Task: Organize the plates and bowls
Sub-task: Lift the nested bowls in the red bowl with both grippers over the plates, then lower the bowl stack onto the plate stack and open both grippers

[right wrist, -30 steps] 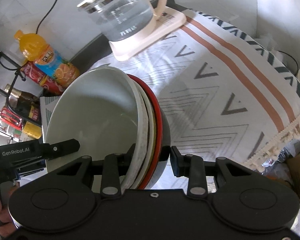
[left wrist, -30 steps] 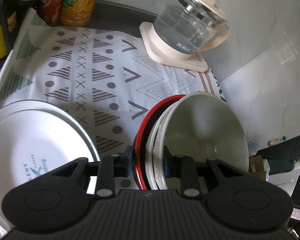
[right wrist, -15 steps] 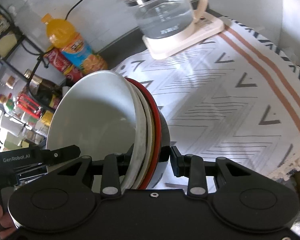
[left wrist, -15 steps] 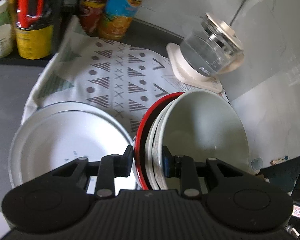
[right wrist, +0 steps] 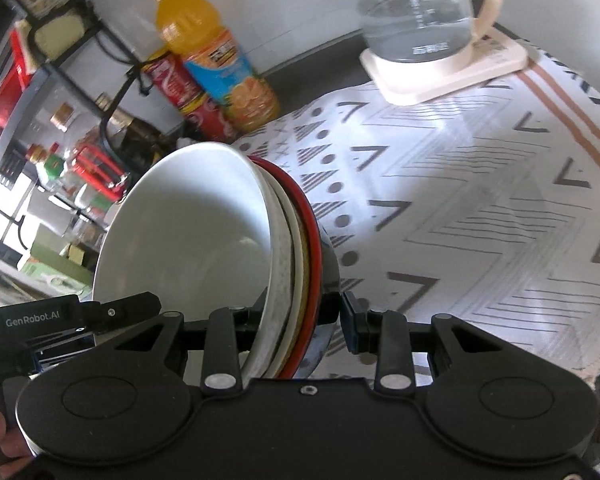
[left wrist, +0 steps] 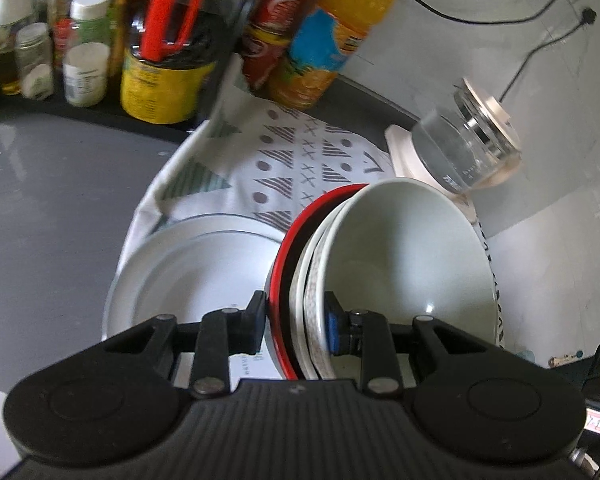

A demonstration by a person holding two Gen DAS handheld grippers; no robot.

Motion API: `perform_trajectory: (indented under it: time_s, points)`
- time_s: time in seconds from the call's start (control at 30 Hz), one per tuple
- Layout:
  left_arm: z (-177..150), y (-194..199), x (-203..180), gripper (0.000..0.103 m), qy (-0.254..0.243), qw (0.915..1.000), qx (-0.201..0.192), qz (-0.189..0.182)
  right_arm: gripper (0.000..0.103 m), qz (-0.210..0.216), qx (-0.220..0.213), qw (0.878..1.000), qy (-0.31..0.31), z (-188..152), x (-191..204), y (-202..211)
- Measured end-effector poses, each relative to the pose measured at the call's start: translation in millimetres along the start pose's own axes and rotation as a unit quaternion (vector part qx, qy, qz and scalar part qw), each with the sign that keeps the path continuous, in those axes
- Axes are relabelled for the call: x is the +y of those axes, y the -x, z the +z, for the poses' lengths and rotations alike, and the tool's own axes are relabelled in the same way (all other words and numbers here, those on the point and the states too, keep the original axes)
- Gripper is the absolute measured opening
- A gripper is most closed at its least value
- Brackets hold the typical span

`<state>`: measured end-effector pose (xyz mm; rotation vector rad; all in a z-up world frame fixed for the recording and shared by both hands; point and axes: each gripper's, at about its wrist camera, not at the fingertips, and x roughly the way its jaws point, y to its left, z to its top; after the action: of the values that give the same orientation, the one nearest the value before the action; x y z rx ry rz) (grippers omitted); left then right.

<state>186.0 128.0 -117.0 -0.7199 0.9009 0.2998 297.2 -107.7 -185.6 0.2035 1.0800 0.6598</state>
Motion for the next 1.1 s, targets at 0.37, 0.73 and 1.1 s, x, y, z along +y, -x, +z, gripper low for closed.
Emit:
perform_trajectory:
  time_s: [0.37,0.73,1.1]
  points:
    - [-9,7,34,0.027,0.034,0.9991,0.001,0.026,0.033,0.013,0.036,0.999,0.027,-11,27,-22]
    - [-14,3,55,0.027,0.050,0.9980,0.009,0.037,0.033,0.009,0.076,0.996,0.041,-25,38,-42]
    - [-15,7,63,0.027,0.062,0.9974,0.011,0.034,0.034,0.007,0.085,0.995,0.047,-28,43,-44]
